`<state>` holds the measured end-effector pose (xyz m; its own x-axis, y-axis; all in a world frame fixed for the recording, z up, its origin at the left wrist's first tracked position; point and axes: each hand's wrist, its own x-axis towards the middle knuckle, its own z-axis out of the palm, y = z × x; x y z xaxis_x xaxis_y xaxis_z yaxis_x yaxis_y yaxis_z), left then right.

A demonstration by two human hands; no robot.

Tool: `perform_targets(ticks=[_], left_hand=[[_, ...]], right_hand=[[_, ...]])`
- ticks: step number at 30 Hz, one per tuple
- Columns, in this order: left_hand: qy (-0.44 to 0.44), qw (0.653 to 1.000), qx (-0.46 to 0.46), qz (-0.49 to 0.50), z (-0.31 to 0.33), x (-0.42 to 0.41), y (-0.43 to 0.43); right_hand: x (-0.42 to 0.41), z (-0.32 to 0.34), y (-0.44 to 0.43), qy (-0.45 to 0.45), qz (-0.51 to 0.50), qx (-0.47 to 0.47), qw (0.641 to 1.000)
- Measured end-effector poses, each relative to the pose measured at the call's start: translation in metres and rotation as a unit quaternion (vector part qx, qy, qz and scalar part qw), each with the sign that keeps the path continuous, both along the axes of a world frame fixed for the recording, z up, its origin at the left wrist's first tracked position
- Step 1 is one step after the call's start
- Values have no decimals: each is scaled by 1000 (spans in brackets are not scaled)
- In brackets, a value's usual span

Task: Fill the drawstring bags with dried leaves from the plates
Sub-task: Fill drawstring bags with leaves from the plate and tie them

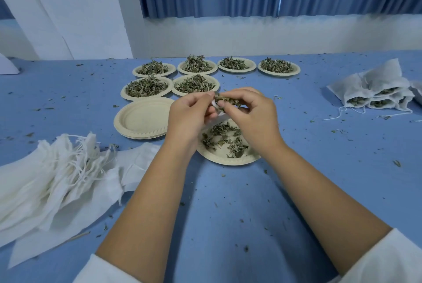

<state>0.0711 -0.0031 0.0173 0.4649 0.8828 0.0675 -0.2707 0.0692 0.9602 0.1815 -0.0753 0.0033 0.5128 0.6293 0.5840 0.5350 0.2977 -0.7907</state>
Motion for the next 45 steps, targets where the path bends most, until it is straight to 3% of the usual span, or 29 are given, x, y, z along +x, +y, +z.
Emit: perform_targets(ticks=[4, 7, 11, 15, 21, 27, 30, 36, 42, 45], left_hand=[[-8, 1000, -7, 14, 1, -1, 1], [45, 997, 59, 27, -1, 0, 1], [108, 984, 139, 27, -4, 4, -3], [111, 983, 143, 33, -4, 5, -4], [77, 989, 112, 60, -3, 3, -1], [42, 994, 72, 69, -2, 2, 0], [58, 992, 91, 66, -3, 3, 0], [78, 988, 119, 59, -2, 3, -2], [77, 987, 133, 39, -1, 3, -5], [86, 986, 141, 21, -2, 2, -5]], right_hand=[[2, 0, 0, -73, -8, -28, 997], [8, 1, 0, -114, -17, -91, 989], [12, 2, -1, -111, -41, -161, 980], [13, 3, -2, -119, -55, -158, 979], [12, 13, -5, 11, 45, -142, 989], [12, 16, -7, 79, 36, -93, 992], [8, 13, -6, 44, 10, -72, 996], [3, 5, -4, -107, -24, -46, 993], [6, -2, 1, -238, -27, -128, 962], [6, 0, 2, -264, 23, -179, 947]])
